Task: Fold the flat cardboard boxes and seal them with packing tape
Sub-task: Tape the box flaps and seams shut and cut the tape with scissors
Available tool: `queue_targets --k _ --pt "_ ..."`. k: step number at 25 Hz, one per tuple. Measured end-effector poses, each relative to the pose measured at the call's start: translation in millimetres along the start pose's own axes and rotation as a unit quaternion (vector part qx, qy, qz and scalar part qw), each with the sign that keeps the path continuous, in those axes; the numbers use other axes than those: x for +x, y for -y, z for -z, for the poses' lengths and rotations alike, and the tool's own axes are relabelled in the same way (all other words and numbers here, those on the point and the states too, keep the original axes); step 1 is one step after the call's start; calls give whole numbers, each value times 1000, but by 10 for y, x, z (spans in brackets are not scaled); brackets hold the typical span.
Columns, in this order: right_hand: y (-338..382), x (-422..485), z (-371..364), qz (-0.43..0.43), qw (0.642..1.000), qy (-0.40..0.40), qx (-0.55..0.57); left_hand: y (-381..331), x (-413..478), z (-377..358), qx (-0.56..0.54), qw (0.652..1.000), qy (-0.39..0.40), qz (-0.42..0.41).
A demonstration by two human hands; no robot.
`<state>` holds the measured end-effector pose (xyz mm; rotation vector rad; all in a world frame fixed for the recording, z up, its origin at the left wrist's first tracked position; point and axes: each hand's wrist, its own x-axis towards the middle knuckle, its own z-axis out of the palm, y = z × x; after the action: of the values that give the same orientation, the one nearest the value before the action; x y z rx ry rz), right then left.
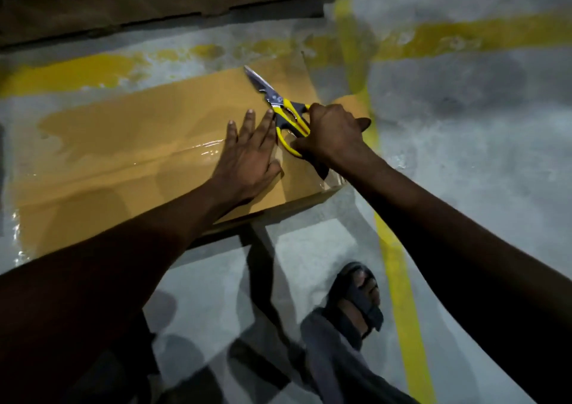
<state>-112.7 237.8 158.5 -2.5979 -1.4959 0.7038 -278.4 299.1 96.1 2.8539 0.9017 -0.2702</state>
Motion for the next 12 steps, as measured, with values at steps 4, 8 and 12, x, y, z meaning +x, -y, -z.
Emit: queue_targets --k 4,8,12 --pt "-104 7 1 -5 1000 -5 -29 3 44 -19 5 998 -20 -59" --pt "-491 -75 19 -31 993 -25 109 12 267 75 15 990 -14 -137" --pt "-827 -201 -38 -90 867 -56 487 -67 637 126 20 987 -7 -161"
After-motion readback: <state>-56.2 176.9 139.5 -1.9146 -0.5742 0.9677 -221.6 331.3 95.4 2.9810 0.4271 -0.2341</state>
